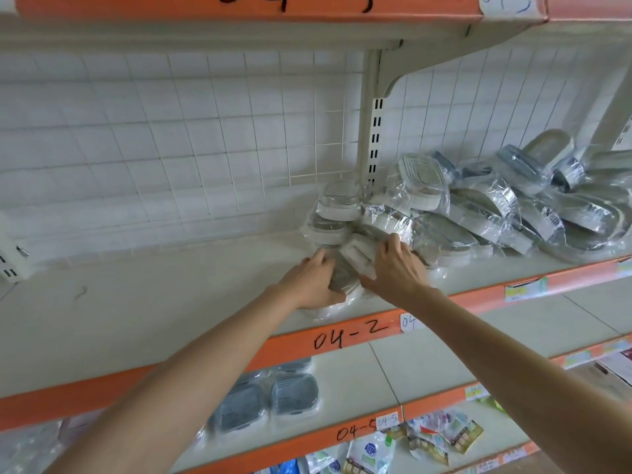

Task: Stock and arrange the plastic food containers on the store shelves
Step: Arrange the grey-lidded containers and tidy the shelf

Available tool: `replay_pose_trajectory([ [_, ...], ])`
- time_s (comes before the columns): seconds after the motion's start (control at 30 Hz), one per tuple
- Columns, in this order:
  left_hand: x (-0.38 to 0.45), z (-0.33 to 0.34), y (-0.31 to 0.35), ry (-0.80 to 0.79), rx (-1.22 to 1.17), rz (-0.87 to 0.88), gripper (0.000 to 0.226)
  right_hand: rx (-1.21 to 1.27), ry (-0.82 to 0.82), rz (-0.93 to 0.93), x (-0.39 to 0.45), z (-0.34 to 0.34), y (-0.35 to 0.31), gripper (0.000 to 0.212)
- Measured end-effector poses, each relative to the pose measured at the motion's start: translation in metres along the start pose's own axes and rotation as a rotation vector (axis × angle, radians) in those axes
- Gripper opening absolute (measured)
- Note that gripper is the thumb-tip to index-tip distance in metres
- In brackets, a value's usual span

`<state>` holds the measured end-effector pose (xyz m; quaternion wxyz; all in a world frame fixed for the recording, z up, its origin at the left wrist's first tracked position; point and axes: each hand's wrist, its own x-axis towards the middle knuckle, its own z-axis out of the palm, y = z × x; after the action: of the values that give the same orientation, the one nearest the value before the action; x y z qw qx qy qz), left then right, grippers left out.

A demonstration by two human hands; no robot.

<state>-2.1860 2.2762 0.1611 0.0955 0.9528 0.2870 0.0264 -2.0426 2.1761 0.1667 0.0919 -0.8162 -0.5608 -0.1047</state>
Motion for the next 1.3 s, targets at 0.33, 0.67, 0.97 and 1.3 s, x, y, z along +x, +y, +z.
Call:
replay_pose_trajectory([
  [0.33, -0.054, -0.019, -0.061, 0.017, 0.093, -0.19, 0.058, 0.148, -0.036, -0.064, -0.002, 0.028, -0.051, 0.059],
  [0.67, -0.115, -0.029, -0.109, -0.01, -0.086, -0.416, 0.069, 0.372, -0.24, -0.198, 0.013, 0.029, -0.083, 0.045],
  [0.97, -0.127, -0.02, -0.107, 0.044, -0.025, -0.483, 0.098, 0.186, -0.391, -0.077, 0.019, 0.023, -0.103, 0.11],
  [1.3, -0.156, -0.001, -0.083, 0.391, 0.278, -0.295, 0.088, 0.185, -0.008, -0.072, -0.024, 0.024, -0.121, 0.093],
])
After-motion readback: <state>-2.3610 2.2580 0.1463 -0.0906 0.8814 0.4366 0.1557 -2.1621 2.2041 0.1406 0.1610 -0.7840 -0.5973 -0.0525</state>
